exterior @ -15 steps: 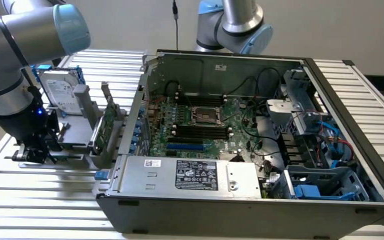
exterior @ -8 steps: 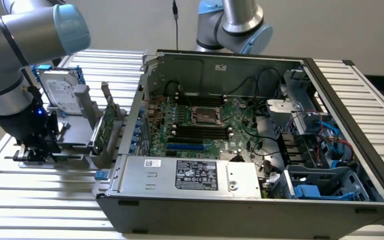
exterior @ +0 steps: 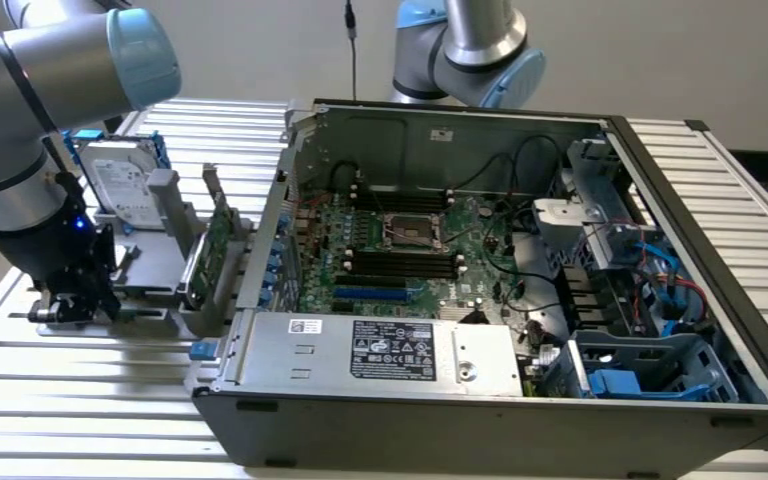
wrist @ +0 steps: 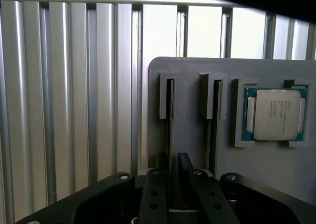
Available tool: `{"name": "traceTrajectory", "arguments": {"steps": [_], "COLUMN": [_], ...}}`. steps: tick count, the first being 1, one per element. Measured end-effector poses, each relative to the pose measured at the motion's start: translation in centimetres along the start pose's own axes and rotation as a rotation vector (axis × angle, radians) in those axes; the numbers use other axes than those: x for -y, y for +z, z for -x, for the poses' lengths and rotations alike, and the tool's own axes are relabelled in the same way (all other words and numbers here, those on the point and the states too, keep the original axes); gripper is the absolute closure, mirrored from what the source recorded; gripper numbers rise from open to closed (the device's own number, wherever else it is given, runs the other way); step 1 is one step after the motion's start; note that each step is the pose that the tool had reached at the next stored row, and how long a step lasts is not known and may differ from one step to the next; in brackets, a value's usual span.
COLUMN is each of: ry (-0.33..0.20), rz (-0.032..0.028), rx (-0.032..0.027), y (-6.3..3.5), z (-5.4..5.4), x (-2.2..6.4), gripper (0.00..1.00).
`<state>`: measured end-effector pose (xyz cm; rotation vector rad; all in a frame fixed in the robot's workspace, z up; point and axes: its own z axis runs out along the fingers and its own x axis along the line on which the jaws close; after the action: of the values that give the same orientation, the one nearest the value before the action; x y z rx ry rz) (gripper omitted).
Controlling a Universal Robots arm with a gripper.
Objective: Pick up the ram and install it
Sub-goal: 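Pick up the ram and move it above insertion slot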
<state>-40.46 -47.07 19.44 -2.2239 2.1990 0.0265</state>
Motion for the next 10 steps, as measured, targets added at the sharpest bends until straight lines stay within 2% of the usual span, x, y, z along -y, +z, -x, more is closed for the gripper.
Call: {"name": "traceTrajectory", "arguments": {"steps": [3,5,6,10], "ry": [0.0,0.0,0.0,0.0], "rz": [0.0,0.0,0.0,0.0008], "rx": [0.0,-0.0002,0.0001,0.0001], "y": [0.0,0.0,0.0,-0.08], "z": [0.0,0.0,0.0,0.01], "x": [0.0,0.0,0.0,0.0], "gripper": [0.76,0.78,0.85,0.86]}}
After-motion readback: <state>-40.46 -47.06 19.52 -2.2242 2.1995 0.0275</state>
